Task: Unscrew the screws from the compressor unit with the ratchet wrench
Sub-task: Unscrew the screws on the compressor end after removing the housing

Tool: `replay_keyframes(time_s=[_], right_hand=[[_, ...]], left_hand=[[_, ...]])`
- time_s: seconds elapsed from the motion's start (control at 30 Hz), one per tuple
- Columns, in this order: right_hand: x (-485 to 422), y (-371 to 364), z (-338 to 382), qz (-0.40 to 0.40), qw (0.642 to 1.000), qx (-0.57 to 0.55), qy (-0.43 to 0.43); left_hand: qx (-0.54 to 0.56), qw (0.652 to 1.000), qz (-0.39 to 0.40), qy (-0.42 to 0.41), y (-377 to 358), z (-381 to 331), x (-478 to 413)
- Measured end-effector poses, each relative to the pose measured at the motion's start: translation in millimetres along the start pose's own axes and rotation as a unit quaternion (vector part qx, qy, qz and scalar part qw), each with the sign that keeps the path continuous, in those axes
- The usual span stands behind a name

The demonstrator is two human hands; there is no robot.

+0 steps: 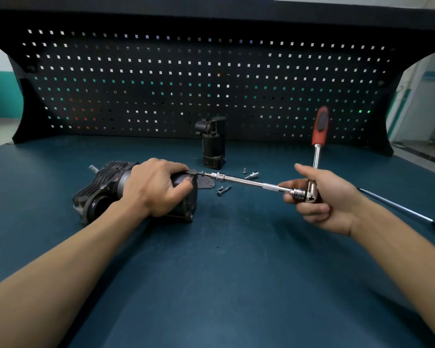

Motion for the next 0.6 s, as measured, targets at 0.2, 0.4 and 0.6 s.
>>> replay_keyframes(time_s=[0.2,0.4,0.6], right_hand=[[-5.6,4.1,-3.2,0.016,0.998,-0.057,-0.029],[-5.9,3.0,-2.3,0.024,0.999,-0.026,-0.009],[-1.1,4.7,1.0,-0.035,0.974,0.155,0.159]], left_hand=[[0.004,1.0,0.009,0.004,2.4,-1.5,1.2],[0.033,0.999,0.029,0.016,7.8,-2.6,1.4],[0.059,0.995,0.071,0.034,6.8,-2.4,-3.1]])
Point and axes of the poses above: each hand's wrist, its own x-axis away from the middle knuckle, its own y-axis out of the back of the hand, z = x × y, the point moved 2 cm from there along -x, towards the middle knuckle, and after that the axes turned 1 degree about x, right-handed, at the moved point
